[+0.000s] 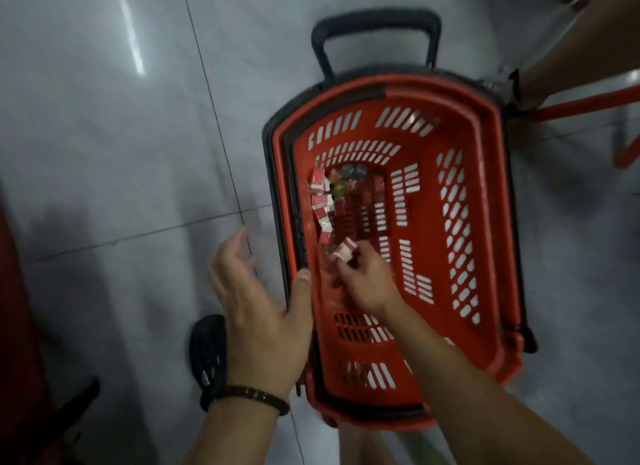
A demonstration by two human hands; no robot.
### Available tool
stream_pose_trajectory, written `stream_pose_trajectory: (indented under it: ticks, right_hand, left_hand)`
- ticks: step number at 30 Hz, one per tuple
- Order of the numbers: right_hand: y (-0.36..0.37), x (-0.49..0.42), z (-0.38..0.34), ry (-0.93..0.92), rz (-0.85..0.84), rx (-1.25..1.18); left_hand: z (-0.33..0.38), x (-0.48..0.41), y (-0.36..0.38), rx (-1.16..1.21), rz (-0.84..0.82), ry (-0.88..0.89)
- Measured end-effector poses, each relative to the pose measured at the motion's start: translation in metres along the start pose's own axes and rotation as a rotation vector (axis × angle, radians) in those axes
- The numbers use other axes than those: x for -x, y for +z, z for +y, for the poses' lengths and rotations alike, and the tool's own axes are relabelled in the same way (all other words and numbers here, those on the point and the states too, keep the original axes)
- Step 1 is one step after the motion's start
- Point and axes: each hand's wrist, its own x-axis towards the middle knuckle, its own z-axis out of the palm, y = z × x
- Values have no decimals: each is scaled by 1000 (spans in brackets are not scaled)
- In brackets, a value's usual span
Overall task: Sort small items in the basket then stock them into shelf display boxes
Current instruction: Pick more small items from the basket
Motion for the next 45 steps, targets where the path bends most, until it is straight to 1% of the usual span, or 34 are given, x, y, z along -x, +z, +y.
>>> stream_pose_trajectory:
  ticks: [2, 4, 5, 8, 10, 11, 14, 15, 18, 20, 22, 26, 28, 32, 35, 37, 43, 45]
  right_hand:
    - [-21, 54, -52, -69, -32, -99]
    - [-38, 109, -106, -158, -81, -108]
    - [-49, 139, -138, -214, -99, -85]
    - [-73, 222, -225, -364, -127, 76]
    - [-85, 277, -280, -505, -158, 245]
    - [-90, 302, -304, -575, -133, 316]
    - [-99, 381, -370, -738, -80, 395]
    - [-98, 411, -392, -788, -96, 407]
    - [-90, 480, -438, -891, -191, 450]
    - [-77, 520, -457, -973, -282, 515]
    - [-59, 558, -469, -1009, -363, 531]
    - [-7, 634, -481, -1075, -412, 504]
    - [28, 676, -479, -1069, -468, 444]
    - [96, 757, -469, -1039, -592, 318]
    - [143, 813, -467, -1019, -718, 191]
    - [169, 847, -469, -1001, -809, 135]
    - [230, 928, -481, -917, -1033, 7]
    - [250, 948, -485, -888, -1136, -17]
  left_hand:
    - [24, 10, -23, 43, -39, -104]
    - [54, 21, -48, 139, -148, -213]
    - [77, 30, -67, 231, -190, -253]
    - [154, 70, -131, 536, -345, -427]
    - [200, 97, -177, 723, -449, -479]
    - [222, 111, -201, 758, -454, -467]
    - [271, 161, -278, 736, -328, -333]
    - [282, 182, -305, 705, -276, -299]
    - [301, 234, -371, 654, -198, -190]
    - [298, 269, -409, 639, -113, -157]
    - [290, 306, -446, 622, -49, -127]
    - [258, 378, -511, 646, 32, -50]
    - [237, 418, -549, 668, 112, -38]
    - [187, 491, -612, 781, 203, -5]
    - [150, 540, -648, 886, 362, -5]
    - [134, 571, -671, 933, 478, 30]
    - [104, 641, -731, 972, 709, 180]
    - [100, 653, -748, 958, 822, 198]
